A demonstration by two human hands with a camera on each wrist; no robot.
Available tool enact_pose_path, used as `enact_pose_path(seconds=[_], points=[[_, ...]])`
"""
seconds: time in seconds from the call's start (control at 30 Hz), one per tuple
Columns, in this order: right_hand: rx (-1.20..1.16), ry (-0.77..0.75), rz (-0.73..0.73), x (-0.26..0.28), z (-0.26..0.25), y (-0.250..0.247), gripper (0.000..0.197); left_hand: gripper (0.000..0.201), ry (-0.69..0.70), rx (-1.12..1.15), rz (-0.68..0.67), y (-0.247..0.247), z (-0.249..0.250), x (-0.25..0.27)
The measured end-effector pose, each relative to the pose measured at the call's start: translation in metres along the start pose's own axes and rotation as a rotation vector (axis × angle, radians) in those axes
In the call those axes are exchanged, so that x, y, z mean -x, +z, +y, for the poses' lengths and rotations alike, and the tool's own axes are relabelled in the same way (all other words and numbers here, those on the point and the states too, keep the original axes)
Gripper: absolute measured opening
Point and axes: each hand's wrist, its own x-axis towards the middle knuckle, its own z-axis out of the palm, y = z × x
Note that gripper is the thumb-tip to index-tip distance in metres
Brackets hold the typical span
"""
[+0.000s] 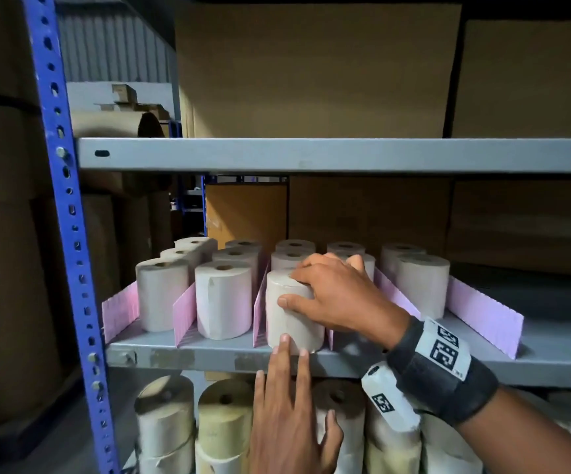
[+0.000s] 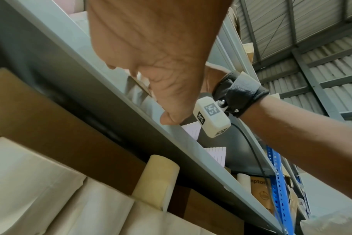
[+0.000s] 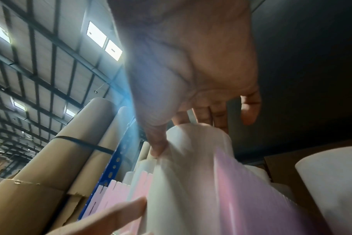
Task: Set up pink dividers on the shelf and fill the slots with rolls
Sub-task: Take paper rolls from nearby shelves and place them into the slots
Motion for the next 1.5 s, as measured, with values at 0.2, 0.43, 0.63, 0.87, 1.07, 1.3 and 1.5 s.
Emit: enact_pose_path(seconds=[0.2, 0.43, 0.63, 0.87, 1.07, 1.3, 1.5], points=[[0.001, 0.064, 0.003, -0.012, 0.006, 0.013, 0.052, 0.083, -0.085, -0.020, -0.008, 0.019, -0.001, -0.014], [-0.018, 0.090, 0.046, -0.015, 0.007, 0.020, 0.051, 0.081, -0.092, 0.008, 0.058, 0.032, -0.002, -0.015], [-0.029, 0.102, 0.039, -0.016, 0.007, 0.018, 0.047, 0.087, -0.066, -0.023, -0.059, 0.023, -0.003, -0.009], [-0.107, 0.133, -0.094, -0.007, 0.007, 0.000, 0.057, 0.098, 0.029, -0.121, -0.253, -0.016, -0.010, -0.006], [-0.217, 0.194, 0.139, 0.066, -0.001, -0.020, 0.061, 0.086, 0.020, 0.091, -0.292, -0.052, -0.017, 0.031], [-0.231, 0.349, 0.173, 0.209, -0.003, -0.010, 0.041, 0.068, 0.080, 0.397, -0.247, -0.056, 0.018, 0.095], [-0.140, 0.459, 0.141, 0.286, 0.037, -0.021, 0.043, 0.050, 0.190, 0.521, -0.177, -0.060, 0.074, 0.088]])
